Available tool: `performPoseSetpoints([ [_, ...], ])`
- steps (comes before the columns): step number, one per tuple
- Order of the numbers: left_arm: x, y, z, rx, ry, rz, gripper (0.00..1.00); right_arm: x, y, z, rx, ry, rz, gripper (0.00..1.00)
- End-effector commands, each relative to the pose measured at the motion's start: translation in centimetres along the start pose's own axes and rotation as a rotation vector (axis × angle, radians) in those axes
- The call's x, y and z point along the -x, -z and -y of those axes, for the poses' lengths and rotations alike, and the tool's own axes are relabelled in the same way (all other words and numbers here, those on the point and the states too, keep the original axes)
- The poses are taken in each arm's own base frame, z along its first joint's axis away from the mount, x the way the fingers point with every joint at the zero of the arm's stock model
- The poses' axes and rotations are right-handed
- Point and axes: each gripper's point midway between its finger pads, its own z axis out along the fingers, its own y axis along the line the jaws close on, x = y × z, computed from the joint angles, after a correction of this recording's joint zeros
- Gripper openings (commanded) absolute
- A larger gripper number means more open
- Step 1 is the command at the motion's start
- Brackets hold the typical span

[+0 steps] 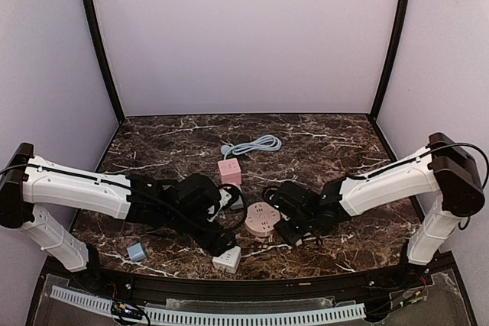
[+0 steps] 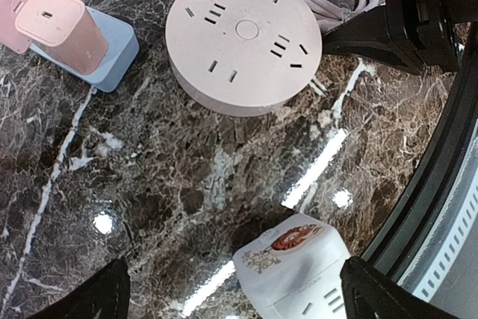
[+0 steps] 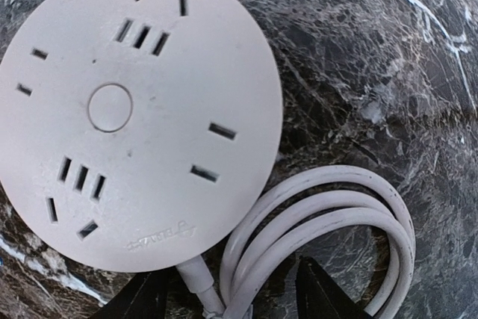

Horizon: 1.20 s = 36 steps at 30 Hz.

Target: Insert the plug

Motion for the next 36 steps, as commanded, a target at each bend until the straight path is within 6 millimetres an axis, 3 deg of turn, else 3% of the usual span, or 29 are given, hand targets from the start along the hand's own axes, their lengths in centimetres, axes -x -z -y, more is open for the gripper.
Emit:
performPoseSetpoints([
  [1,-0.7,1.4,1.2,-0.062,0.019,-0.047,0.99,-1.0,0.7,0.1,0.019,0.016,-0.049,0.61],
  [4,-1.4,1.8,2.0,-0.092,0.021,-0.105,0.99,-0.8,2.3,0.2,0.042,-0.009,-0.023,0.67],
  [8,-2.2,2.0,2.3,-0.092,0.027,-0.167,0.99,-0.5,5.2,0.5,0.093,-0.054,0.047,0.88],
  [11,-2.2,2.1,2.4,-0.073,0.069,-0.206,0.99,0.9,7.9,0.5,0.146,-0.102,0.128,0.98],
  [17,-3.5,2.0,1.8,0.040,0.168,-0.357,0.99,2.8,11.7,1.7,0.151,-0.182,0.232,0.99],
  [23,-4.7,0.7,2.4,0.070,0.200,-0.443,0.99,2.9,14.0,3.0,0.145,-0.229,0.289,0.99],
  [32,-4.7,-1.0,4.0,0.040,0.180,-0.454,0.99,1.9,14.1,3.8,0.131,-0.255,0.299,0.99],
  [36,-4.5,-1.8,4.0,0.054,0.155,-0.446,0.85,1.9,14.1,3.9,0.122,-0.253,0.300,0.99],
])
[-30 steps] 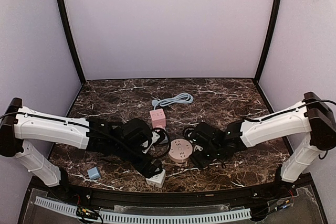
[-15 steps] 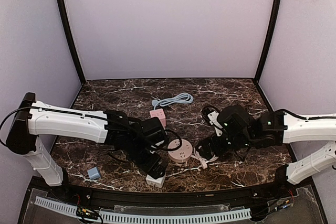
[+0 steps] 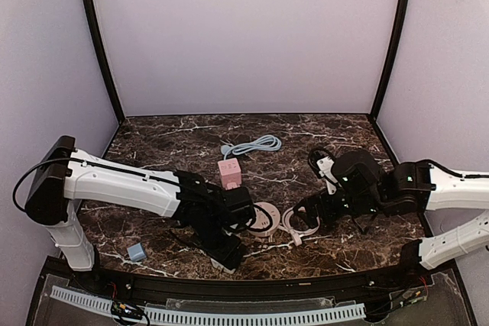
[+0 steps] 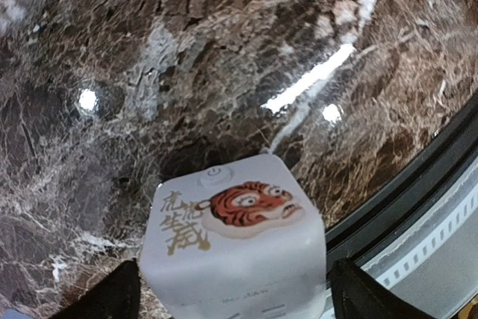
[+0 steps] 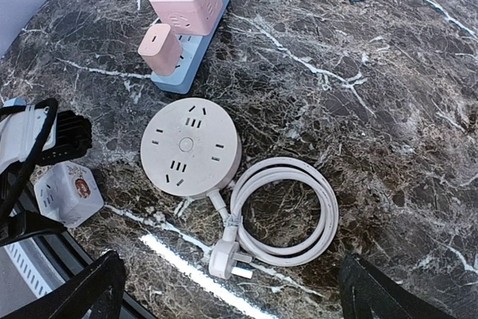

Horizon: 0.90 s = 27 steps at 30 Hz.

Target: Insert the plug

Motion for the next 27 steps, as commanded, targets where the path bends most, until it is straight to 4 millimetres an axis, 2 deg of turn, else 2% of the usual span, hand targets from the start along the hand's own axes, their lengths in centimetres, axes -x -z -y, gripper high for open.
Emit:
performPoseSetpoints([
  [1,0.3,-0.2,0.2,0.016,-0.020,0.002,0.79,-0.4,-0.1,0.7,-0.033,-0.003,-0.001,0.99],
  [3,0.4,-0.2,0.2,0.021,-0.025,0.005,0.71,-0.4,-0.1,0.7,-0.034,-0.003,-0.002,0.98],
  [9,0.6,0.0,0.3,0.023,-0.037,0.012,0.61,-0.4,-0.2,0.7,-0.037,-0.001,-0.002,0.99],
  [13,1.5,0.7,0.7,0.013,-0.082,0.063,0.51,0.1,0.1,0.6,-0.030,-0.007,0.023,0.99],
  [17,3.2,2.4,1.4,-0.010,-0.141,0.166,0.46,1.5,0.8,0.8,-0.032,-0.046,0.089,0.99],
  [20,4.8,3.8,2.2,-0.041,-0.173,0.263,0.35,2.6,1.4,1.1,-0.052,-0.077,0.140,0.99],
  [27,8.4,6.9,0.6,0.082,-0.211,0.480,0.12,4.1,2.0,1.9,-0.080,-0.075,0.241,0.99],
])
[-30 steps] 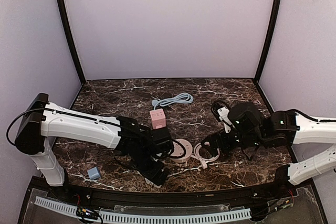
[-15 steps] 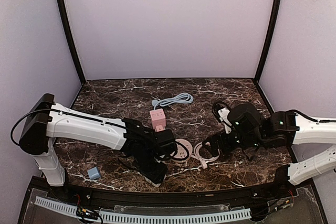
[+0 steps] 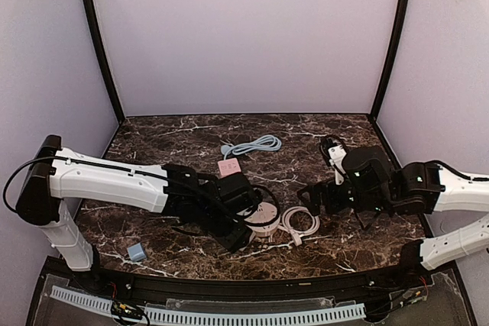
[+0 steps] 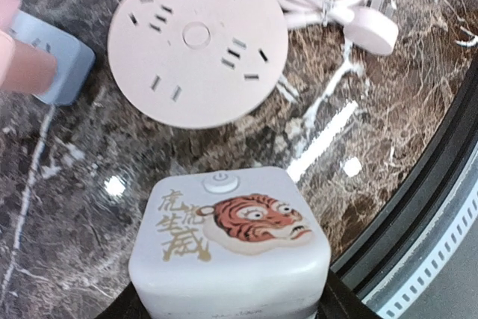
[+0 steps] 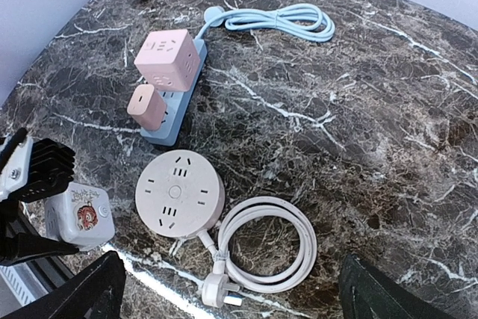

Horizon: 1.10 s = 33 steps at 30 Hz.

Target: Insert the plug

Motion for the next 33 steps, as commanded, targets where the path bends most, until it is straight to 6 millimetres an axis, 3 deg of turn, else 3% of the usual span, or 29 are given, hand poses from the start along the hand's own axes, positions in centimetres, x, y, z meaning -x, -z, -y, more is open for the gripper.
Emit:
performPoseSetpoints([
  [1,4.8,3.3,-0.8,0.058,-0.040,0.229,0.11,1.7,0.4,0.7,-0.031,-0.009,0.110,0.99],
  [6,8.3,4.6,-0.8,0.067,-0.080,0.331,0.01,3.3,1.7,1.1,-0.042,0.008,0.176,0.99],
  [15,13.7,6.1,-0.7,0.090,-0.142,0.525,0.01,4.4,4.2,0.5,0.058,-0.067,0.204,0.99],
  [20,15.9,6.2,-0.6,0.059,-0.195,0.615,0.01,4.1,5.1,-1.2,0.170,-0.086,0.125,0.99],
  [26,16.6,5.8,0.0,-0.043,-0.383,0.641,0.01,3.8,5.2,-2.5,0.277,-0.109,0.030,0.99],
  [30,14.9,6.4,2.4,-0.149,-0.666,0.742,0.01,4.0,5.6,-3.5,0.355,-0.133,-0.038,0.98],
  [33,13.7,6.9,2.9,-0.162,-0.787,0.752,0.01,4.3,5.5,-4.0,0.382,-0.147,-0.091,0.98],
])
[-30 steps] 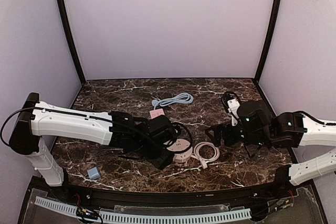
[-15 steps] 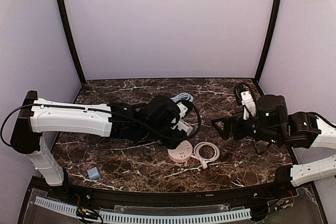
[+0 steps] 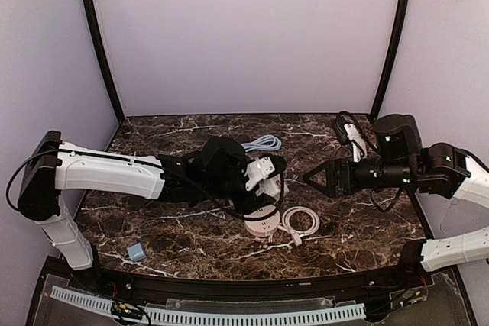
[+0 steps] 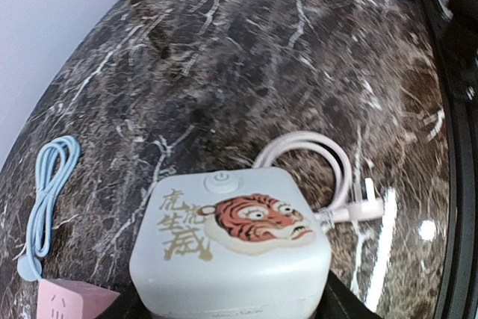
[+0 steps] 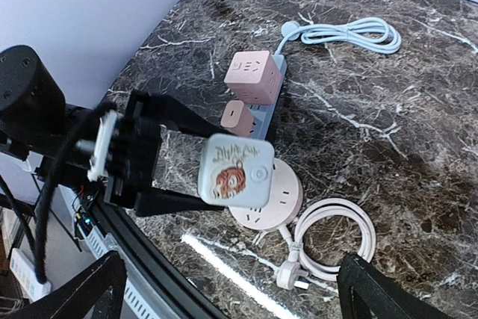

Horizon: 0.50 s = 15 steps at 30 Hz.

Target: Insert the plug

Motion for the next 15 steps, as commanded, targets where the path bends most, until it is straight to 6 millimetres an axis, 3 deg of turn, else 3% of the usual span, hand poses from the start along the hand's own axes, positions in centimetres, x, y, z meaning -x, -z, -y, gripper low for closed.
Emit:
performPoseSetpoints([
  [1,3.4,2.9,2.9,-0.144,-0.296,0.181,0.01,0.2,0.2,-1.8,0.092,-0.041,-0.093,0.97],
  [9,3.3,3.6,3.8,-0.173,-0.427,0.244,0.02,-1.3,-3.0,-1.5,0.119,-0.092,-0.260,0.98],
  [15,3.6,3.3,3.8,-0.181,-0.430,0.298,0.02,-1.1,-3.7,-2.6,0.166,-0.116,-0.304,0.98],
])
